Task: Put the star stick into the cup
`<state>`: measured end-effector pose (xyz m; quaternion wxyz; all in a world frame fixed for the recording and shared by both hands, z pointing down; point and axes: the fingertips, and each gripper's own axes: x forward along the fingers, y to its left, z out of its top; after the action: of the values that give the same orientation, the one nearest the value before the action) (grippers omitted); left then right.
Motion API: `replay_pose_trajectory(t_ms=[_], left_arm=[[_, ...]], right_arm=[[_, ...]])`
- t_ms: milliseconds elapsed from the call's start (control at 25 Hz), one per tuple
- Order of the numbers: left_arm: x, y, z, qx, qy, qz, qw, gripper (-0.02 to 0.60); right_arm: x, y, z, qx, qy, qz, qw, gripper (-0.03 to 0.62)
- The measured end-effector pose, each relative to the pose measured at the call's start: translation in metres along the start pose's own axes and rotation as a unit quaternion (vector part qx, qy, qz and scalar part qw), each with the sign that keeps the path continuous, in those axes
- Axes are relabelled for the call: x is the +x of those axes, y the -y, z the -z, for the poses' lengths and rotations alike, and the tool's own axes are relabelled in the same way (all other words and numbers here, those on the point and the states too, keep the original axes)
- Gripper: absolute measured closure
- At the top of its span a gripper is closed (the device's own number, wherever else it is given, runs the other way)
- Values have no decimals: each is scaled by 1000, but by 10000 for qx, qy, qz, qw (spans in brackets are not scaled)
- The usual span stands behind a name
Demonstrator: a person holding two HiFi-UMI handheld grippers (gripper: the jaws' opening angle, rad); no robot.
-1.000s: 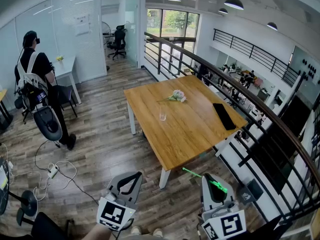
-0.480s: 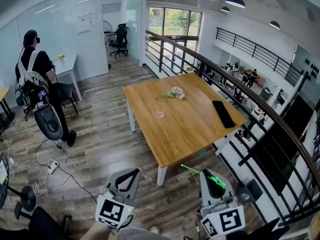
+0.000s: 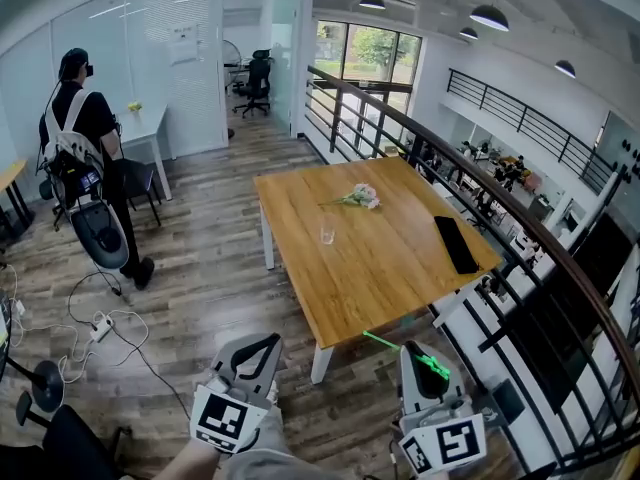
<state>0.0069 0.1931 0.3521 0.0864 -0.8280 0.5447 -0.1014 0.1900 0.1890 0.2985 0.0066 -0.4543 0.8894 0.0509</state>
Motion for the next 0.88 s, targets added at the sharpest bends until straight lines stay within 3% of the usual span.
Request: replay_pose_trajectory(t_ms=[400, 880], left_arm=[[67, -43, 41, 73, -50, 184, 9998, 568], [187, -161, 70, -78, -316, 611, 9976, 568]], right_arm=[[70, 22, 42, 32, -141, 237, 9996, 556], [240, 61, 65, 129, -553, 600, 9966, 556]])
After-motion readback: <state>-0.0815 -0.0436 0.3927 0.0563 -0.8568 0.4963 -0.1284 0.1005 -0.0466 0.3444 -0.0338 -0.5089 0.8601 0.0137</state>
